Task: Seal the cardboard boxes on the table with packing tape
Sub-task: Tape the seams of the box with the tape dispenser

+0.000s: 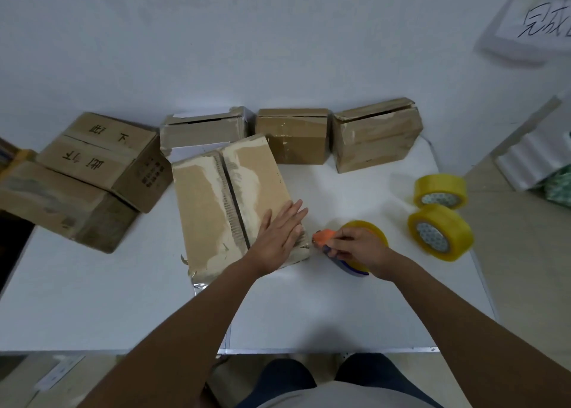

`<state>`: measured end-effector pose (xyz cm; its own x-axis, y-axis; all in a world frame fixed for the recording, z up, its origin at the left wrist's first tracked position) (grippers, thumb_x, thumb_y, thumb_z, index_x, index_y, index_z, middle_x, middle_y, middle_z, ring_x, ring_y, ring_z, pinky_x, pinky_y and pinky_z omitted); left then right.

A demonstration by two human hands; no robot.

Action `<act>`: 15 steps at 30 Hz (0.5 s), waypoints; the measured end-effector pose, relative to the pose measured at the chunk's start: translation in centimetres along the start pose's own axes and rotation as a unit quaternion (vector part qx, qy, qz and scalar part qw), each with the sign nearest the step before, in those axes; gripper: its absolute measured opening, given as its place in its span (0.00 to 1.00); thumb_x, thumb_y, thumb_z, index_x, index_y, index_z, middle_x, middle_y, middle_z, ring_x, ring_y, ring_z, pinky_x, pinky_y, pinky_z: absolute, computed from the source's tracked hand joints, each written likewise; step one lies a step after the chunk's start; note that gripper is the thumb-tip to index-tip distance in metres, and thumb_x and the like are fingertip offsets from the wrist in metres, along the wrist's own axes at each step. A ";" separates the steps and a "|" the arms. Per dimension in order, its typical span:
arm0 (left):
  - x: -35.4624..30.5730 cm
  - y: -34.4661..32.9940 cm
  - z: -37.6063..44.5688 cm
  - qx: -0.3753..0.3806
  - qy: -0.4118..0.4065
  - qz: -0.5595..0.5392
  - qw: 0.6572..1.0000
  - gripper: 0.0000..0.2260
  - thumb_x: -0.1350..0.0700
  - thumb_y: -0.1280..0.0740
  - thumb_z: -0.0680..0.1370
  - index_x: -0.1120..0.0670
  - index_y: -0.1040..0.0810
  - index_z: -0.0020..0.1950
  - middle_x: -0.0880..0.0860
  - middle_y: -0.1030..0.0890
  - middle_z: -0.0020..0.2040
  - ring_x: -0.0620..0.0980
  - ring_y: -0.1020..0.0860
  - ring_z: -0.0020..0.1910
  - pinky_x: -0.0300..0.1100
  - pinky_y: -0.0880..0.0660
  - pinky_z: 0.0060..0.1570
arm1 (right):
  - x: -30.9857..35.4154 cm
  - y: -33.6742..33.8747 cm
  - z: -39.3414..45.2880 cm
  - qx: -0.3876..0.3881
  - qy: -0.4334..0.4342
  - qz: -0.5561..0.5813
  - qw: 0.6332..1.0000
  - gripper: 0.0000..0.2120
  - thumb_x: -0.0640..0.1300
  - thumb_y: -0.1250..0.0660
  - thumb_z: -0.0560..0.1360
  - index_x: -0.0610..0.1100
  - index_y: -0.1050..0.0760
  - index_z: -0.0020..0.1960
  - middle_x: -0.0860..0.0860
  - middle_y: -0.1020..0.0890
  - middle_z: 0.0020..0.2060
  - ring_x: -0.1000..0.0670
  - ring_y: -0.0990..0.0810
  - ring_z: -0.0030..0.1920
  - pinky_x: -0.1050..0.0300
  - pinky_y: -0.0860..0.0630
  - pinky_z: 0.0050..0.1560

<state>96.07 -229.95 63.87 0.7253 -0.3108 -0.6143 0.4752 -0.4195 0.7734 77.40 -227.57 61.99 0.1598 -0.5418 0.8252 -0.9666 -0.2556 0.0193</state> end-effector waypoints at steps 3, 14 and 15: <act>-0.3 0.5 -0.5 0.015 -0.027 0.081 0.996 0.22 0.47 0.53 0.86 0.47 0.46 0.81 0.44 0.54 0.81 0.38 0.61 0.78 0.48 0.64 0.77 | 0.6 -0.1 -0.3 0.003 -0.007 -0.014 1.000 0.05 0.39 0.32 0.78 0.39 0.21 0.45 0.46 0.18 0.36 0.51 0.20 0.40 0.64 0.23 0.42; 1.3 -1.3 -3.9 -0.059 -0.129 0.350 0.926 0.40 0.62 0.31 0.77 0.53 0.53 0.82 0.50 0.50 0.82 0.52 0.50 0.80 0.54 0.49 0.76 | 1.2 -0.7 -0.4 -0.140 0.143 -0.236 0.951 0.10 0.47 0.35 0.79 0.46 0.25 0.40 0.54 0.23 0.30 0.57 0.27 0.31 0.64 0.33 0.34; 1.1 -1.1 -4.0 -0.064 -0.128 0.356 0.924 0.39 0.57 0.31 0.78 0.52 0.51 0.82 0.50 0.47 0.82 0.52 0.47 0.80 0.53 0.48 0.76 | 1.1 -0.7 -0.4 -0.147 0.156 -0.238 0.947 0.10 0.47 0.35 0.79 0.46 0.25 0.40 0.54 0.23 0.31 0.56 0.26 0.32 0.60 0.32 0.36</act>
<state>98.36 -226.44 62.96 0.7425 -0.6678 0.0518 -0.0091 0.0673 0.9977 78.18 -227.63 63.11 0.5688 -0.1468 0.8093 -0.8213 -0.1536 0.5494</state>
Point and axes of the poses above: each hand's wrist, its own z-axis towards the middle knuckle, its own y-axis out of the back of the hand, x = y × z, the point moved 6 cm from there along z, towards the middle knuckle
